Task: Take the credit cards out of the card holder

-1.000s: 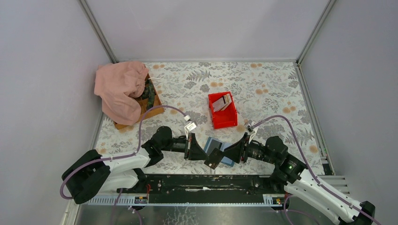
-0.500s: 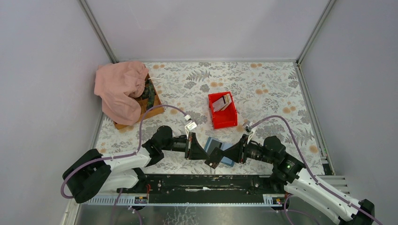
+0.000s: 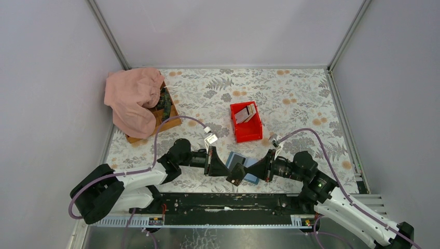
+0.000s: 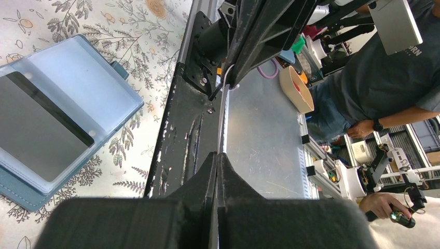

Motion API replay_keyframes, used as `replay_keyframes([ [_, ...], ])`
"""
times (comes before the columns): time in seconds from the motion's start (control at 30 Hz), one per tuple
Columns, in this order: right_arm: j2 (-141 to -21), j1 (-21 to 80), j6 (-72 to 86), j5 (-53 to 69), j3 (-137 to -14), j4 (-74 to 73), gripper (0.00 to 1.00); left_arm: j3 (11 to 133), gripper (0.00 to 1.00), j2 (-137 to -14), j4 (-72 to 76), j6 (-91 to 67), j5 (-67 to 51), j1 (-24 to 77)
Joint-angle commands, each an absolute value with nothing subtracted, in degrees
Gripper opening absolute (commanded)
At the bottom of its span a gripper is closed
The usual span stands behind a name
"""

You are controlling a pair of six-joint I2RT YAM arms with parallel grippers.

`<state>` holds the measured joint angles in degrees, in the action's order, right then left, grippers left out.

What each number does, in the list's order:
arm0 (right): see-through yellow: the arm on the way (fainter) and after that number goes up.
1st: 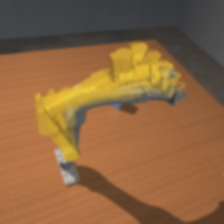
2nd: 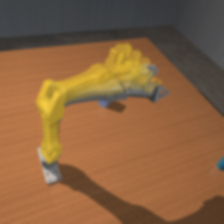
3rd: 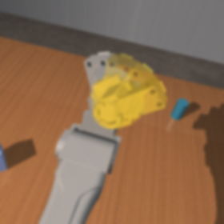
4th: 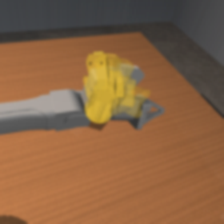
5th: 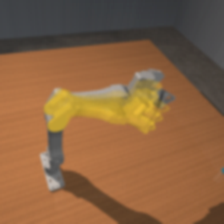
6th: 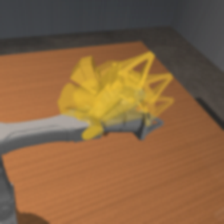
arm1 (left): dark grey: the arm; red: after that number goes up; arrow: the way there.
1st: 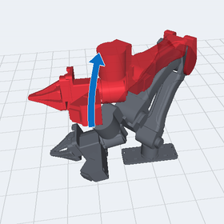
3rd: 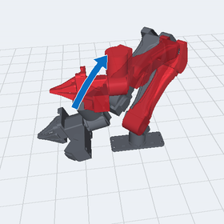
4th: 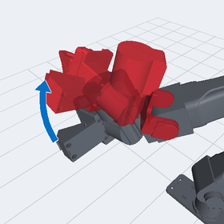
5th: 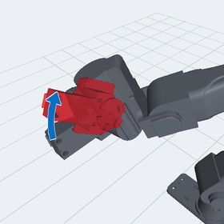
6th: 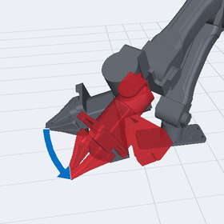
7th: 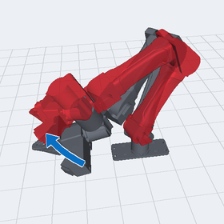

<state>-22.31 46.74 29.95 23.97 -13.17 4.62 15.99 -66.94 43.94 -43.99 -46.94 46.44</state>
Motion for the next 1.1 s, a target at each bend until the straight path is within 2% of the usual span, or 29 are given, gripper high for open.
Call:
replay_keyframes([
  [0.0,-21.7,46.6,29.9,26.0,-13.1,7.5,0.05,17.0,0.00,-67.7,47.3,-43.3,-46.7,46.2],
  [0.13,-21.4,46.6,29.9,26.2,-12.9,7.5,0.00,17.2,0.02,-68.4,46.5,-42.8,-45.7,46.2],
  [0.2,-21.4,46.6,30.0,26.3,-12.8,7.5,0.00,17.2,0.18,-68.4,46.2,-42.7,-45.3,46.2],
  [0.37,-21.2,46.6,29.8,25.1,-12.6,7.2,0.00,17.2,0.39,-67.2,43.5,-41.7,-43.7,46.2],
  [0.5,-20.3,46.5,29.2,20.2,-14.0,5.3,0.00,17.5,0.56,-63.2,35.2,-38.6,-38.6,46.3],
  [0.67,-23.5,46.5,26.1,7.0,-20.0,2.5,0.00,17.0,0.61,-54.7,21.8,-35.0,-26.3,46.2],
  [0.77,-32.3,46.6,23.0,-4.2,-27.3,0.0,0.00,15.9,0.64,-49.4,17.6,-35.4,-18.5,46.2],
  [0.9,-43.4,46.6,18.4,-14.5,-34.5,1.6,0.00,15.3,0.68,-45.4,13.5,-35.3,-13.1,46.2],
  [1.07,-54.0,43.3,14.0,-20.7,-41.6,5.8,0.00,15.1,0.80,-43.1,10.3,-35.2,-10.9,46.2],
])
